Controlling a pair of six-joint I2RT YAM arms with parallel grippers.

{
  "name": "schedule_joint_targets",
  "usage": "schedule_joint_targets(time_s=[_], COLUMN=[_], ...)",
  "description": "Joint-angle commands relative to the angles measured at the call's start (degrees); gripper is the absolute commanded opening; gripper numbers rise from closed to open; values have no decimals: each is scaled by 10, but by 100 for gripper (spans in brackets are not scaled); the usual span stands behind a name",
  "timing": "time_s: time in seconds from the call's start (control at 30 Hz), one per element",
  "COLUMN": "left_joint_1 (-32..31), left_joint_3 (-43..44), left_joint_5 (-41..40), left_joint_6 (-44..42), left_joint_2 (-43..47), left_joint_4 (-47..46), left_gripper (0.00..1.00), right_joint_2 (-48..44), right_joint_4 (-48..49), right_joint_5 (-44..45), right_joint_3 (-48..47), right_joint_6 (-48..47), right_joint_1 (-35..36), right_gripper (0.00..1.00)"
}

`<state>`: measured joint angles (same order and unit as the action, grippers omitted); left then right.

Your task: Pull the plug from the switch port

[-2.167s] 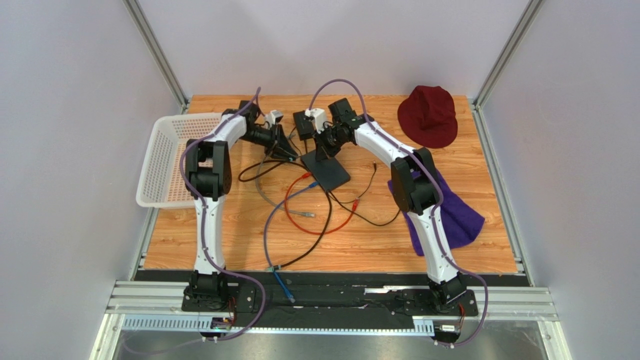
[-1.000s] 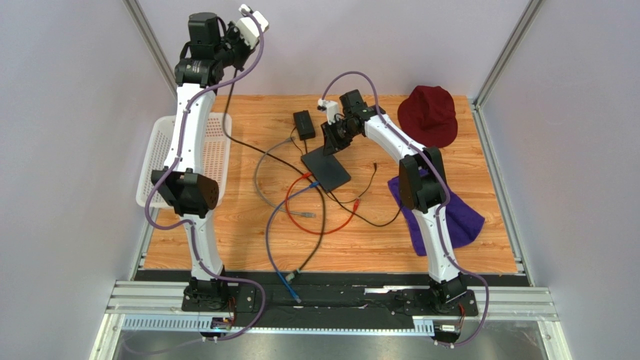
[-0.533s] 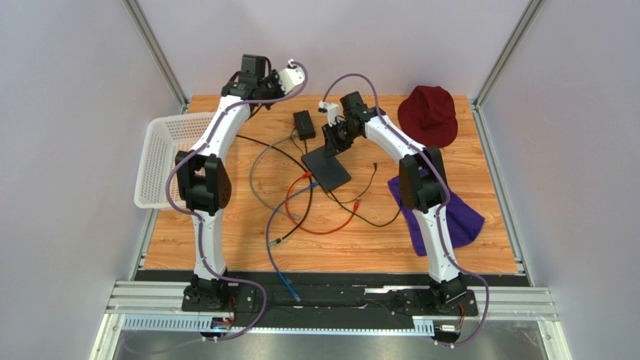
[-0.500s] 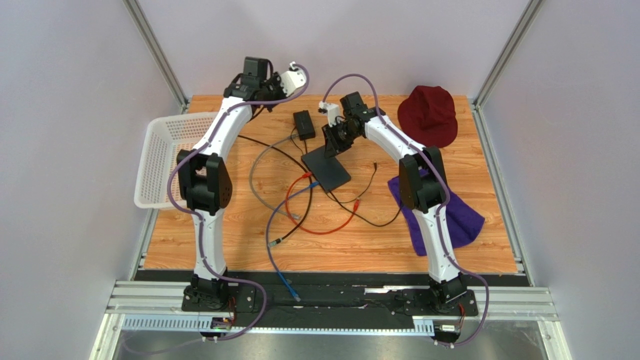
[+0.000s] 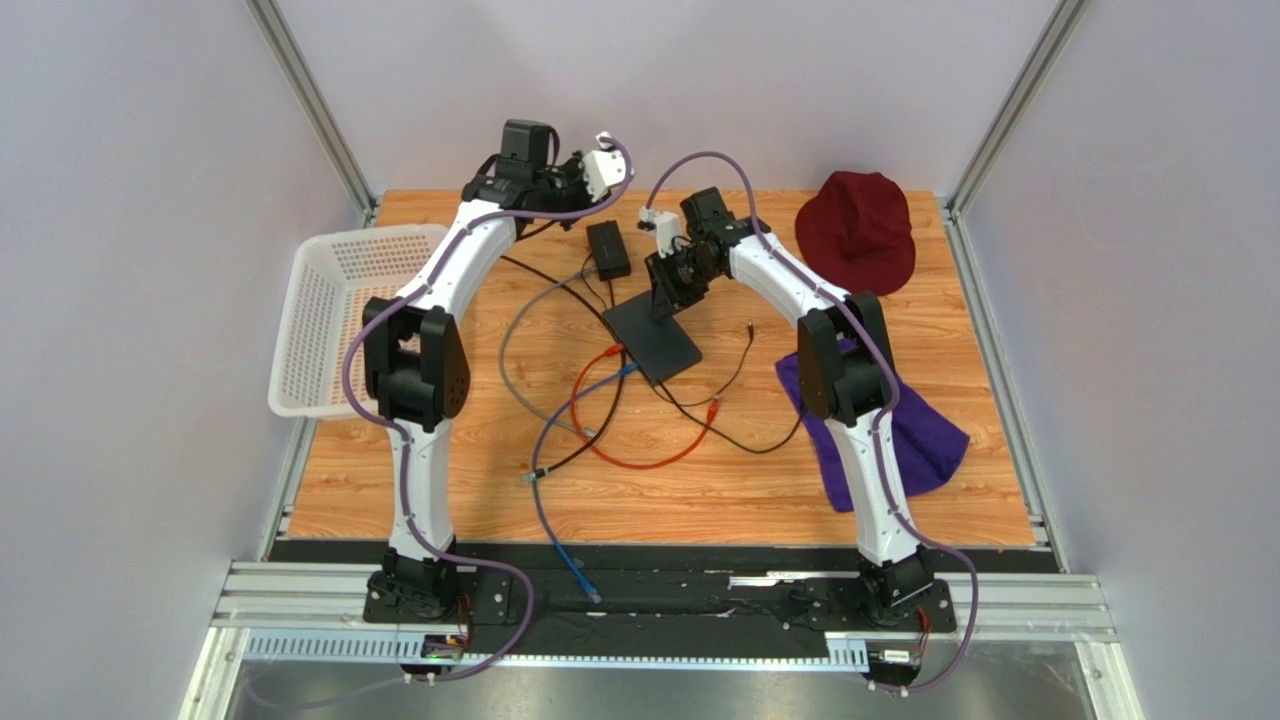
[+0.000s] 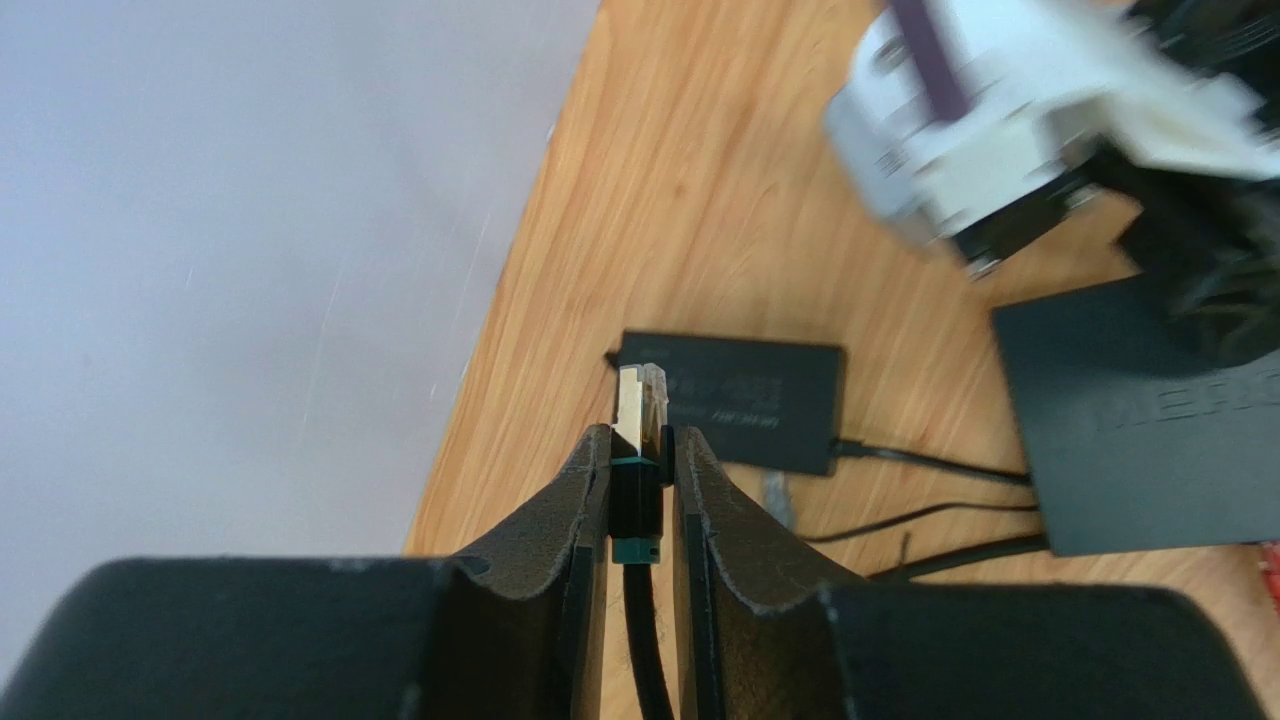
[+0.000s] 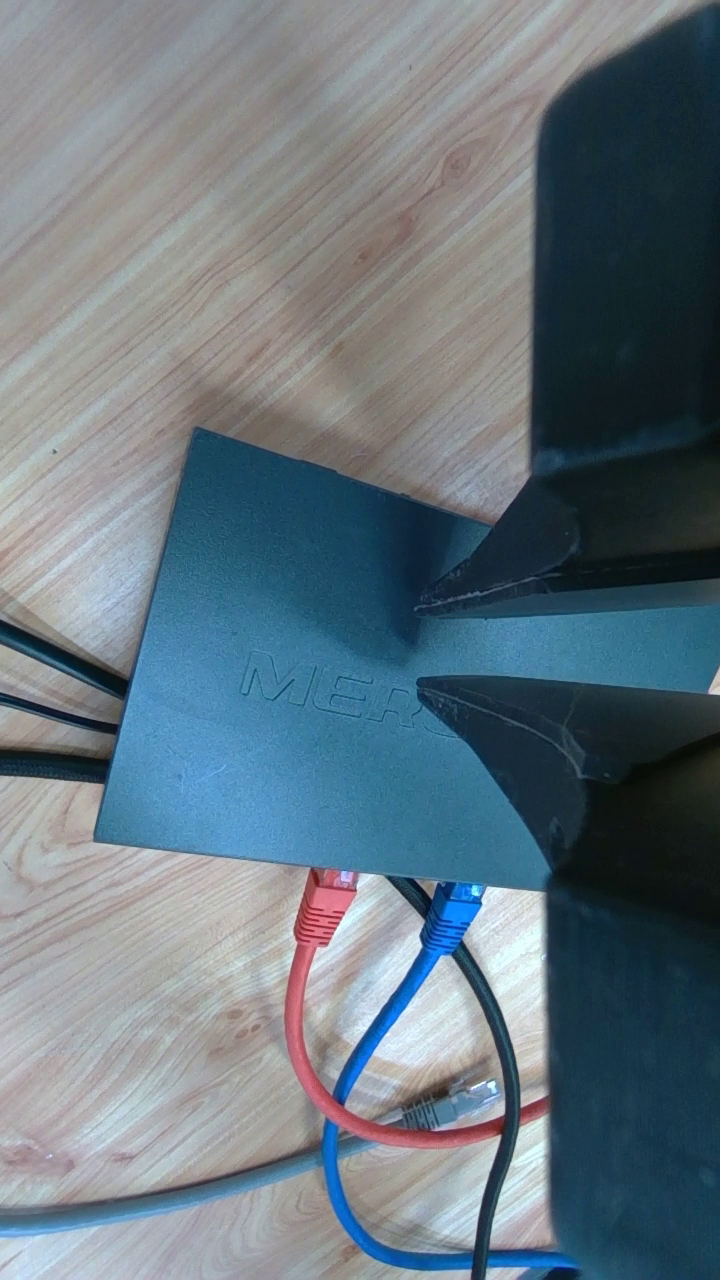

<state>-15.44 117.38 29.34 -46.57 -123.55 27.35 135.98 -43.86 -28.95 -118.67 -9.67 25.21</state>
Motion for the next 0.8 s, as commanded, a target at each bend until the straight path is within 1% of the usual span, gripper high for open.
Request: schedule_joint_targets(time_s=[0.0, 0.03, 0.07, 0.1, 0.17, 0.23, 0.27, 0.3, 0.33, 0.37, 0.4, 0.43, 0.47, 0.53, 0.63, 0.67, 0.7, 0.77], left_joint_1=[-18, -17, -15, -12, 1, 24, 32, 41, 58, 65, 72, 77, 85, 88, 89, 89, 89, 89], left_joint_3=[19, 18, 11, -14, -36, -30, -23, 11, 36, 68, 140, 177, 223, 227, 172, 146, 136, 116], left_joint_5=[78, 66, 50, 14, -9, -9, 2, 7, 12, 29, 40, 48, 67, 84, 99, 98, 97, 99], left_joint_6=[-21, 21, 31, 33, 43, 74, 92, 114, 159, 183, 203, 235, 251, 283, 300, 307, 312, 326], left_joint_2=[52, 45, 42, 40, 35, 12, 2, -11, -40, -59, -77, -113, -127, -136, -124, -122, -122, -118], left_joint_4=[-12, -26, -57, -71, -88, -64, -37, -18, 3, 55, 85, 111, 144, 153, 147, 150, 156, 168], left_gripper=[0, 0, 0, 0, 0, 0, 1, 4, 6, 7, 9, 11, 13, 17, 21, 26, 38, 48], right_joint_2=[-27, -27, -27, -28, -29, -30, -30, -30, -30, -28, -29, -28, -27, -27, -27, -28, -29, -30], right_joint_4=[18, 19, 18, 18, 18, 18, 17, 18, 17, 18, 18, 18, 18, 19, 20, 20, 20, 20], right_joint_5=[3, 4, 5, 7, 10, 13, 14, 14, 14, 12, 12, 12, 12, 12, 16, 18, 20, 21], right_joint_3=[7, 8, 8, 9, 12, 14, 16, 16, 17, 18, 17, 17, 19, 20, 23, 25, 26, 28], right_joint_6=[4, 4, 4, 2, 0, -3, -3, -3, -3, -2, -1, -1, 0, 1, -1, -3, -3, -7], right_joint_1=[2, 3, 4, 4, 4, 4, 3, 4, 4, 4, 4, 4, 4, 4, 5, 5, 7, 7], right_gripper=[24, 24, 24, 24, 24, 24, 24, 24, 24, 25, 25, 25, 25, 25, 25, 25, 25, 25])
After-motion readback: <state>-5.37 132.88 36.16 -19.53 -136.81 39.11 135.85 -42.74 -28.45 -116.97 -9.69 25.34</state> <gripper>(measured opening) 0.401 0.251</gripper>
